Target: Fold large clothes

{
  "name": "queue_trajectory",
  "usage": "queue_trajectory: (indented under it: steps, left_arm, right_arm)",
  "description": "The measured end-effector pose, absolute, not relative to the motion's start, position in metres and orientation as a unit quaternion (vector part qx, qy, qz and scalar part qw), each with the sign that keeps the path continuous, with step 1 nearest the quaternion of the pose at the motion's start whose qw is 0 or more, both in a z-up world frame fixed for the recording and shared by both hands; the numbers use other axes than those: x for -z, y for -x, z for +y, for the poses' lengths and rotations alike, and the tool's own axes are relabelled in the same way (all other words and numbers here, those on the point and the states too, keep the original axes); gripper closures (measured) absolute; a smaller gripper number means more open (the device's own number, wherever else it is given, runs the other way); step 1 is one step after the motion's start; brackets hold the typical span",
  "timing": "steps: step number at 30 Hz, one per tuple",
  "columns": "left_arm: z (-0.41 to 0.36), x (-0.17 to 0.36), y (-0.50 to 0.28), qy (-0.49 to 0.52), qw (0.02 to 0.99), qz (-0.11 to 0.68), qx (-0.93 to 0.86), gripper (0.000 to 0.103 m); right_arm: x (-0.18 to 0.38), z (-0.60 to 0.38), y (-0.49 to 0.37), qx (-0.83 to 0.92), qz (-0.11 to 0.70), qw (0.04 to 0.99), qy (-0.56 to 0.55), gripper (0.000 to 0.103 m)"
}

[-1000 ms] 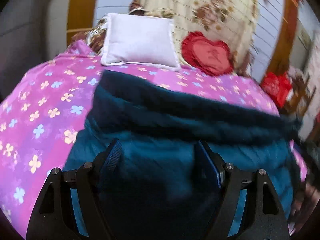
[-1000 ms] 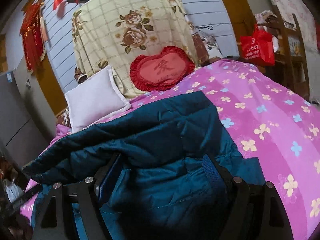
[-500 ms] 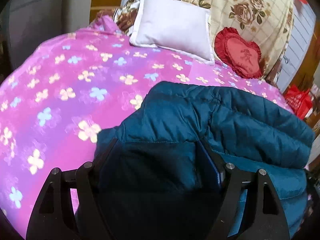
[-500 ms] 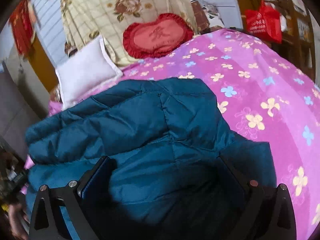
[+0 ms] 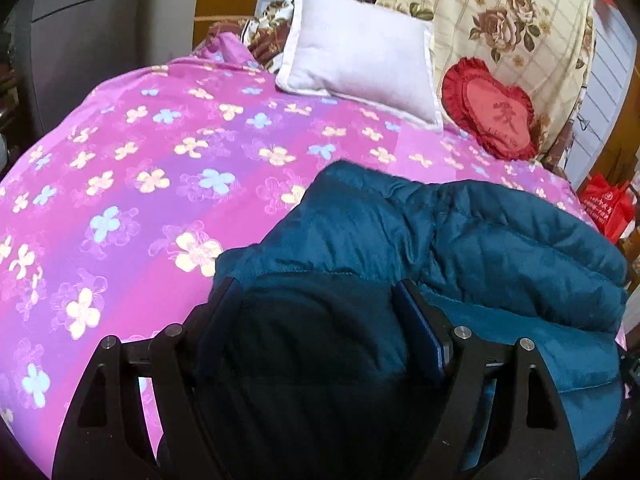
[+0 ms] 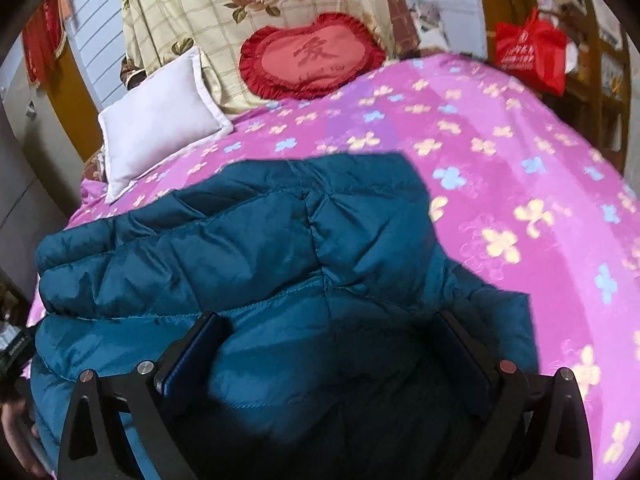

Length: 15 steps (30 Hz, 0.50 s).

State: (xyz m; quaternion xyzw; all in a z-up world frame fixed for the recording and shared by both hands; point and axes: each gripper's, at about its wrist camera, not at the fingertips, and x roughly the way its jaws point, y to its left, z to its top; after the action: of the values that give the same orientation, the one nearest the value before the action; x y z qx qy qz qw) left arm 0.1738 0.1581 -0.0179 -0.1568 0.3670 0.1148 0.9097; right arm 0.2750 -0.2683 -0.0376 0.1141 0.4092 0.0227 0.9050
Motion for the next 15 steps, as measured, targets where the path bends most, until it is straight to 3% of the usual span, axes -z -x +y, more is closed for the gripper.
queue_trajectory:
  steps: [6, 11, 15]
  left_arm:
    - [0.134, -0.012, -0.159, 0.154, 0.930, 0.327, -0.066, 0.024]
    - [0.106, -0.007, -0.161, 0.105, 0.932, 0.345, -0.034, 0.024]
    - [0.112, 0.005, -0.167, 0.123, 0.921, 0.366, -0.057, 0.024]
  right_arm:
    - [-0.015, -0.230, -0.256, -0.046, 0.354, 0.927, -0.116, 0.000]
    - [-0.019, -0.172, -0.265, -0.092, 0.390, 0.912, -0.090, 0.000]
    - [-0.011, -0.138, -0.276, -0.150, 0.402, 0.898, -0.098, 0.000]
